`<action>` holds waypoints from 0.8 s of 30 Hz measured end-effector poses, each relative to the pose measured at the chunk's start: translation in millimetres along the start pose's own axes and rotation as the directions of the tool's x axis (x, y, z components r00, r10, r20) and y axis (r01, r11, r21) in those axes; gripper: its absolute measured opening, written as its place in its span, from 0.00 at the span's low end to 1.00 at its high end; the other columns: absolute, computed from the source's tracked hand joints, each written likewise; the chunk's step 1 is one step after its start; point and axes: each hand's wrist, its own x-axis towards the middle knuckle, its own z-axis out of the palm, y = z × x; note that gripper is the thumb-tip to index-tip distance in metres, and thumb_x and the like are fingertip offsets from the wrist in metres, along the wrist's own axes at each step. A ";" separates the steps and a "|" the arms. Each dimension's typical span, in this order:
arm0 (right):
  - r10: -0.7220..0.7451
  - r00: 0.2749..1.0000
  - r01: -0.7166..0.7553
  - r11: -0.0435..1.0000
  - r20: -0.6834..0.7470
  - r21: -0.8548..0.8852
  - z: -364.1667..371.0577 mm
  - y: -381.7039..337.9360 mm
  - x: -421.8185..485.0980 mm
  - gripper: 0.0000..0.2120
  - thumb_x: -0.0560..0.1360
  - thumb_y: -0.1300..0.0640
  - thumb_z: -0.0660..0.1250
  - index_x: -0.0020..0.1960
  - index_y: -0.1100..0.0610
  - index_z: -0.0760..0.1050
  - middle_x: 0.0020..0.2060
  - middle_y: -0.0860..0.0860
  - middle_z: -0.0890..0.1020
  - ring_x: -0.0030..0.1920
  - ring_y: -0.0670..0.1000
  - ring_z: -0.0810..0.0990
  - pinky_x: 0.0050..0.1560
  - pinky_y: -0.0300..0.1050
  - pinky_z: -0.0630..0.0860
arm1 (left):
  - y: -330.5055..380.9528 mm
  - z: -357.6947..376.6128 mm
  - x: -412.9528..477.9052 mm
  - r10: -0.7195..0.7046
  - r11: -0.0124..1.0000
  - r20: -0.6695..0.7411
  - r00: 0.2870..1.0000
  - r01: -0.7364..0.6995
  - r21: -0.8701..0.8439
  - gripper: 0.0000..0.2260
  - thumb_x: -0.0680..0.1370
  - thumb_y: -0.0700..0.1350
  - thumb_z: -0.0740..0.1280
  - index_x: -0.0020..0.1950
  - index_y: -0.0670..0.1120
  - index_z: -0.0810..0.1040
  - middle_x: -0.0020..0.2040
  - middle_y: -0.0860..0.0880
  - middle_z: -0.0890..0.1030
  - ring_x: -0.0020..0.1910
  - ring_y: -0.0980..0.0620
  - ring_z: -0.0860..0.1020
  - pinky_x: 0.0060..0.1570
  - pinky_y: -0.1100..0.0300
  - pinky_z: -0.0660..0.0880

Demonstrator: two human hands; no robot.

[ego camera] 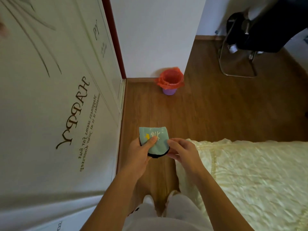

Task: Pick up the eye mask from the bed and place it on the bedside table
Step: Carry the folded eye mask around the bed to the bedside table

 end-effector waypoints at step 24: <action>-0.021 0.995 0.038 0.985 -0.102 0.166 -133.5 -171.8 352.5 0.10 0.78 0.52 0.72 0.55 0.56 0.83 0.47 0.51 0.90 0.48 0.50 0.89 0.46 0.41 0.84 | 150.0 243.7 343.8 -0.084 0.987 0.152 0.985 0.062 0.146 0.13 0.74 0.42 0.71 0.58 0.43 0.80 0.51 0.44 0.87 0.50 0.47 0.85 0.41 0.57 0.82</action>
